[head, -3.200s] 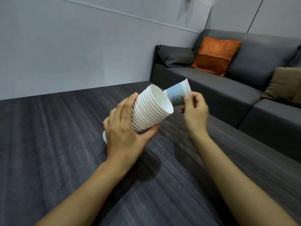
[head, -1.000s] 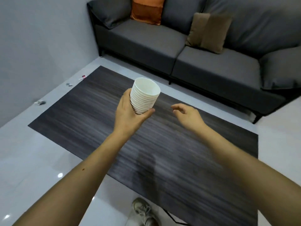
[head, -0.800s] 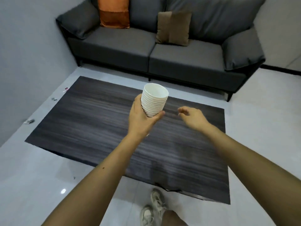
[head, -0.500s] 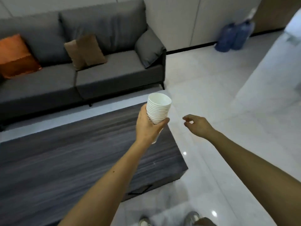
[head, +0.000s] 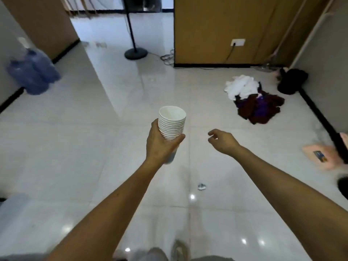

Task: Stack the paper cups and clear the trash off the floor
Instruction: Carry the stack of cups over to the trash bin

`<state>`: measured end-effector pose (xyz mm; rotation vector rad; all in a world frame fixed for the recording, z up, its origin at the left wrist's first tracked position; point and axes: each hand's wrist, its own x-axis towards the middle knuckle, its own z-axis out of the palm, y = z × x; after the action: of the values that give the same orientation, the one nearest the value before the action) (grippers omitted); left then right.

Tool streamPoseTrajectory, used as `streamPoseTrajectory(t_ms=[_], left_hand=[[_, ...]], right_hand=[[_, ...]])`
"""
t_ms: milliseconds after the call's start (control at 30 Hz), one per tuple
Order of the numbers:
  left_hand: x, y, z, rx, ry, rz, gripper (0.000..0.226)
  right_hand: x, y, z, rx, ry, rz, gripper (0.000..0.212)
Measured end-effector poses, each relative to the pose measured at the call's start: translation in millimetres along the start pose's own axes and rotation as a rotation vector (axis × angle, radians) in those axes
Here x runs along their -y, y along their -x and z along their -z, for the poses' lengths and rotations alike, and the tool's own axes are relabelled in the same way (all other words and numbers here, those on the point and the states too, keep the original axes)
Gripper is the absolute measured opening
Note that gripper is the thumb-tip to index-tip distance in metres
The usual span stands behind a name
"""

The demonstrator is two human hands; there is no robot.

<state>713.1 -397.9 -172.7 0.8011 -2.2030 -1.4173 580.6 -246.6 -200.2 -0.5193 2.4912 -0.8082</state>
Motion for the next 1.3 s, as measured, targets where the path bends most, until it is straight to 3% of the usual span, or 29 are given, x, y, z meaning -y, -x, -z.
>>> streamPoseTrajectory(t_ms=[233, 533, 800, 1067, 1300], left_hand=[[-60.5, -31.0, -166.3, 0.430, -0.005, -0.156, 0.078], [-129.0, -77.9, -366.9, 0.806, 0.000, -0.253, 0.076], [-196.5, -52.9, -536.0, 1.127, -0.065, -0.399, 0.078], [-246.6, 2.7, -753.5, 1.264, -0.149, -0.388, 0.083], [-320.6, 37.4, -920.9, 1.279, -0.136, -0.286, 0.082]], right_hand=[[-131.4, 18.5, 80.8, -0.247, -0.199, -0.347, 0.032], [-259.1, -0.5, 182.8, -0.524, -0.402, -0.651, 0.033], [-373.6, 29.3, 254.6, -0.635, -0.503, -0.921, 0.032], [-551.4, 18.4, 348.6, -0.722, -0.581, -0.993, 0.045], [-679.2, 23.8, 449.0, -0.665, -0.634, -1.041, 0.044]])
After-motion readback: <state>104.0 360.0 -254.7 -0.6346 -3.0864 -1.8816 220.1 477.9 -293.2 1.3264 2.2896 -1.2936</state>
